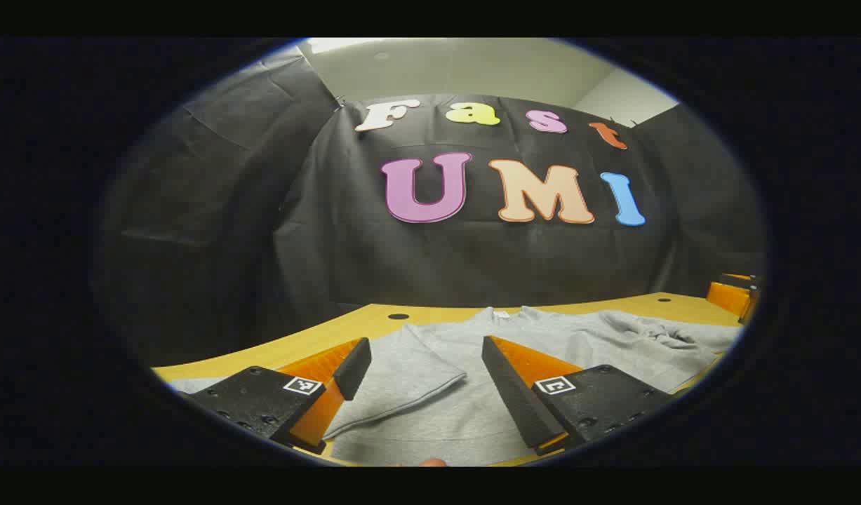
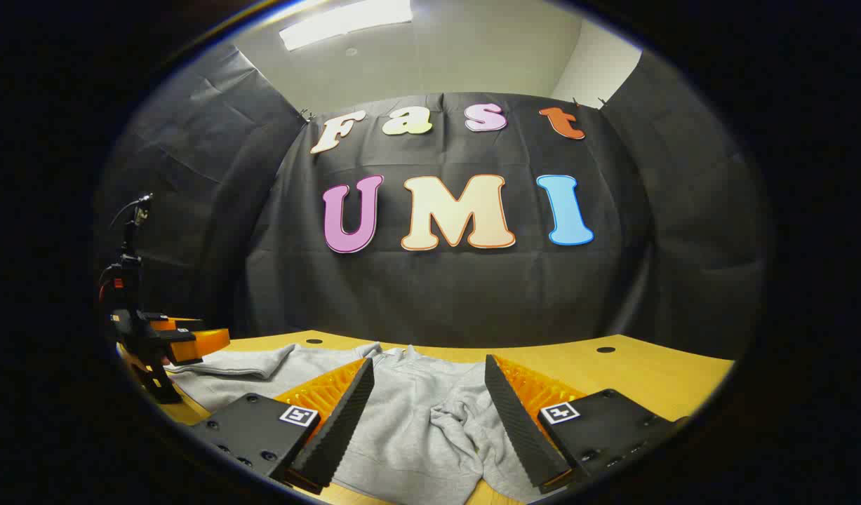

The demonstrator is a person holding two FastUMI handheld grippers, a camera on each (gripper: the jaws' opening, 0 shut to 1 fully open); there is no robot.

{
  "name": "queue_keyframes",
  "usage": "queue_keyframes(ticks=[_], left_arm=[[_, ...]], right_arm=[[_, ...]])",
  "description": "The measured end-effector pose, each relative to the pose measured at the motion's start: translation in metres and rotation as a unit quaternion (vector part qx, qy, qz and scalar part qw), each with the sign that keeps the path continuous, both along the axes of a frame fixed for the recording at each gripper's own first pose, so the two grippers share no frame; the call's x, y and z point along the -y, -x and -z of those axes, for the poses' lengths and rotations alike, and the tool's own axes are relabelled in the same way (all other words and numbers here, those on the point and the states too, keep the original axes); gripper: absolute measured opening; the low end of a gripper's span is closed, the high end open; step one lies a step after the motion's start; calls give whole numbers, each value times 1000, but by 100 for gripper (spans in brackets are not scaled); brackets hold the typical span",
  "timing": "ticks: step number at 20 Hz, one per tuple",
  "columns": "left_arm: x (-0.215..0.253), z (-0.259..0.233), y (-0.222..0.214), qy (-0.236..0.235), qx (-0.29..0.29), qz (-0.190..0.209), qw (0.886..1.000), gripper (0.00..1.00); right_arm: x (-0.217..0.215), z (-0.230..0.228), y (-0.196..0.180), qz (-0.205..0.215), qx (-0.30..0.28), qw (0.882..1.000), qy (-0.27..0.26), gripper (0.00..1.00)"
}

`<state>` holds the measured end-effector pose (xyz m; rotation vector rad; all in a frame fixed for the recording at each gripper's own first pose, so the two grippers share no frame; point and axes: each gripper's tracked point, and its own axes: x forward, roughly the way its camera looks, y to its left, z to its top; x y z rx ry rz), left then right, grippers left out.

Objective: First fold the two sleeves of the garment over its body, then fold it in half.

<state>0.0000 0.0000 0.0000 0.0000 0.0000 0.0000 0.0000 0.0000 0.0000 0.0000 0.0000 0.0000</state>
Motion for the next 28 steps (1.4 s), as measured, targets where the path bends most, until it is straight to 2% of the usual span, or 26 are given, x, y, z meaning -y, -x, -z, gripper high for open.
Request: queue_keyframes(ticks=[13,18,24,27,28], left_arm=[[0,6,-2,-8,-11,9,1000,94],[1,6,-3,-8,-11,9,1000,94],[1,5,-3,-8,-11,12,1000,94],[1,6,-3,-8,-11,13,1000,94],[1,6,-3,-8,-11,13,1000,94]], right_arm=[[24,-8,4,27,1,1000,2,99],[66,-27,17,51,-21,998,12,99],[149,-32,59,109,-98,989,-17,98],[174,-11,84,130,-160,979,-9,96],[180,1,94,134,-183,974,-9,98]])
